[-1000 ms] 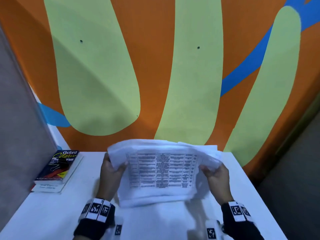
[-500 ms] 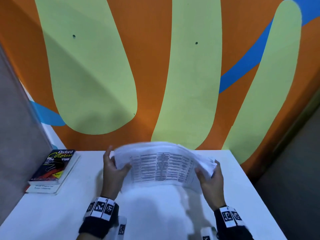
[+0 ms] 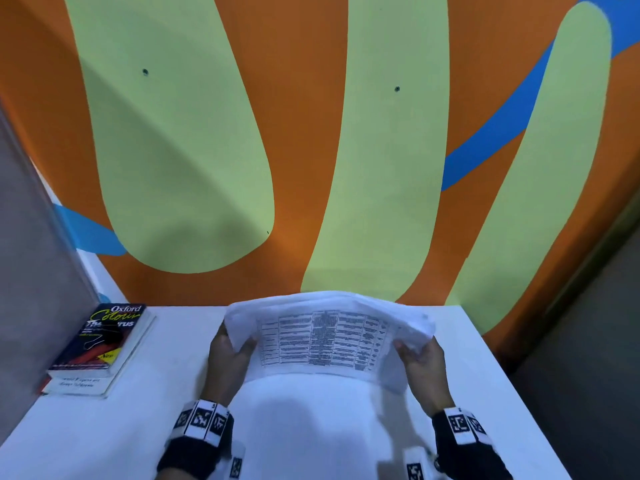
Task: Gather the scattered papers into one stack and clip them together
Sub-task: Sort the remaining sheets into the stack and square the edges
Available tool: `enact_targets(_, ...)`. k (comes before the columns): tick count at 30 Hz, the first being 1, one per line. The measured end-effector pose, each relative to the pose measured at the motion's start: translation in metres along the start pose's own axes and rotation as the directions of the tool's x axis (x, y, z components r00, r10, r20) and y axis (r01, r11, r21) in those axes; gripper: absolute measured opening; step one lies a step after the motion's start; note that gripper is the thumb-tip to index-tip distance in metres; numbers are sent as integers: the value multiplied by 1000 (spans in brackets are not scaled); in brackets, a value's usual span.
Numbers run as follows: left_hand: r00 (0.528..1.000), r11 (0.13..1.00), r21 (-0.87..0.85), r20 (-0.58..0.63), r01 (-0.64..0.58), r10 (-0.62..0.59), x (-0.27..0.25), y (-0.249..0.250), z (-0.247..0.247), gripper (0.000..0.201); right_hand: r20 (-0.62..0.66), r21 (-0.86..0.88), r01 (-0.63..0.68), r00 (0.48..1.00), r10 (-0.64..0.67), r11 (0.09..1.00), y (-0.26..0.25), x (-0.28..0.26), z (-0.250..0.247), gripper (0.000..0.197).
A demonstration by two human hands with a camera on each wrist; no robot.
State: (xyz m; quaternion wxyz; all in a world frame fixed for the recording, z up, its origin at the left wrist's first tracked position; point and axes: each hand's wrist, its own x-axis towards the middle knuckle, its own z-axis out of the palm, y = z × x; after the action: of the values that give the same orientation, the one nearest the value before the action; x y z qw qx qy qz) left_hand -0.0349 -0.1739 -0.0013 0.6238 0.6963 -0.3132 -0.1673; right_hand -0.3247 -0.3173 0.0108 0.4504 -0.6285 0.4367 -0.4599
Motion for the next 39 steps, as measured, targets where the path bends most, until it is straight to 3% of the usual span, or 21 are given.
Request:
enact_targets(3,999,999,-31,-23,-30,29,2,2,-5,45,-1,-3,54,999,-54,999,-1,7,-1,37)
enact_targets(6,999,998,-66,37,-11,14,0,-4,-9,54,46,5,35,998,-36,999,3,10,1,33)
enact_targets(8,999,998,-66,40,-7,10,0,-5,-9,43,25,16,41,999,-41,999,6,12,4,28)
enact_targets(13,998,996,-56,15,-68,69,9,3,-12,45,63,53,75,995,-79,996,2,19,1,46)
enact_targets(15,997,997,-36,38,-63,64,12,1,-10,38,76,27,26,997,-28,999,0,18,5,53)
enact_targets(17,997,997,-22,34,-73,73,15,2,-9,32,35,39,33,999,-34,999,-5,19,8,34)
enact_targets(21,997,996,-63,15,-69,70,21,5,-13,36,13,49,73,997,-74,996,-6,25,6,39)
enact_targets(24,996,999,2,75,-40,40,20,0,-11,30,25,24,33,999,-33,999,-1,19,11,26)
enact_targets(29,994,993,49,43,-106,104,22,10,-16,38,-6,91,13,1000,-13,996,-1,15,11,41)
enact_targets(34,993,998,53,119,-24,18,20,13,-10,29,44,-68,-9,999,12,998,1,11,17,27)
enact_targets(37,991,999,-2,124,-49,49,25,41,-11,32,-30,-144,31,999,-36,989,-16,20,12,50)
enact_targets(39,978,992,15,169,-124,120,30,69,-13,33,-78,-321,247,955,-286,914,-44,26,10,79)
